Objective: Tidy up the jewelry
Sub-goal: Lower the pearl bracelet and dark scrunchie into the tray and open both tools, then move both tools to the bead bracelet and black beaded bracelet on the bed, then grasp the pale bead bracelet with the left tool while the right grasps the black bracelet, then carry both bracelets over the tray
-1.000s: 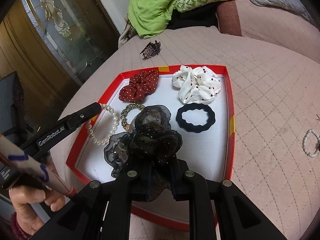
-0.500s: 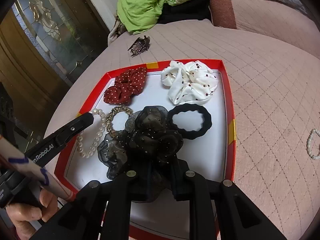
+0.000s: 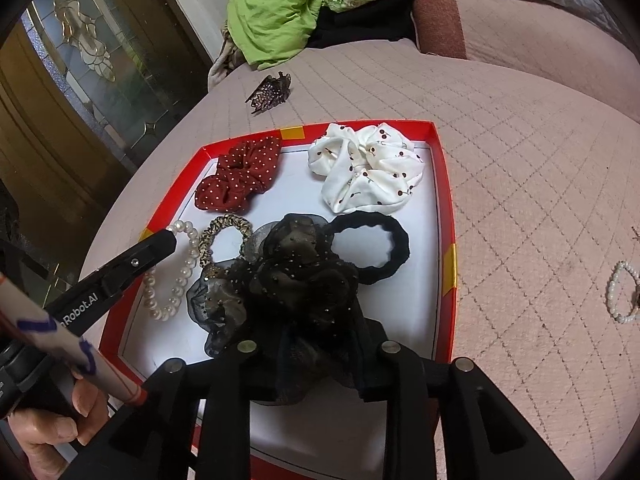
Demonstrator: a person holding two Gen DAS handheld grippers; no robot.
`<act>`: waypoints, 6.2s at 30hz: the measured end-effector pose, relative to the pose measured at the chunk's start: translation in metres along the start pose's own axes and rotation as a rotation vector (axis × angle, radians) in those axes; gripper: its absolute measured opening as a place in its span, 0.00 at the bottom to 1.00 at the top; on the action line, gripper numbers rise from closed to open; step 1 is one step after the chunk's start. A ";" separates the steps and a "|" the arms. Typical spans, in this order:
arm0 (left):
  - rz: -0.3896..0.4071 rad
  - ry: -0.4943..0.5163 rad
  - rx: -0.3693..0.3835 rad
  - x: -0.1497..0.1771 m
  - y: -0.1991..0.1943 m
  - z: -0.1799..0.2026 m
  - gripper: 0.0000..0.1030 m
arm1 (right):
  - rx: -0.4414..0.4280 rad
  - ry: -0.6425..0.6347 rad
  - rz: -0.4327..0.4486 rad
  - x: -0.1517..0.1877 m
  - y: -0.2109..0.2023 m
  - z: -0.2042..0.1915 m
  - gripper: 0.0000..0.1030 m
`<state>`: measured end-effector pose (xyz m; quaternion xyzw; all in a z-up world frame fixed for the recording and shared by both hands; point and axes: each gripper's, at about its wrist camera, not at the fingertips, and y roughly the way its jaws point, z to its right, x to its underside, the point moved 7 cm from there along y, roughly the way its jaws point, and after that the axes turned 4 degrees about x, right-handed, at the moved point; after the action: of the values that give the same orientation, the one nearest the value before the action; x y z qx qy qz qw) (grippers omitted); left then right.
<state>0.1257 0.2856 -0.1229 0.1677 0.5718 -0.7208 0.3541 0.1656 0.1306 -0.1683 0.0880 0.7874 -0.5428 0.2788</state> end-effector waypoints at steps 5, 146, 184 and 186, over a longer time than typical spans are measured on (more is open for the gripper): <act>0.000 -0.007 -0.001 0.000 0.001 -0.001 0.11 | -0.008 -0.011 0.010 -0.001 -0.007 -0.005 0.37; -0.079 0.440 0.455 0.095 0.011 0.297 0.05 | -0.007 0.346 0.307 -0.015 -0.157 0.281 0.09; 0.160 0.042 0.251 0.029 -0.090 0.024 0.05 | -0.279 -0.046 0.201 0.034 -0.140 -0.011 0.09; 0.146 0.029 0.231 0.030 -0.086 0.014 0.05 | -0.295 -0.071 0.189 0.030 -0.132 -0.028 0.09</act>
<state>0.0469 0.2707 -0.0781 0.2590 0.4764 -0.7517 0.3755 0.0727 0.0986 -0.0706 0.1005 0.8363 -0.3957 0.3659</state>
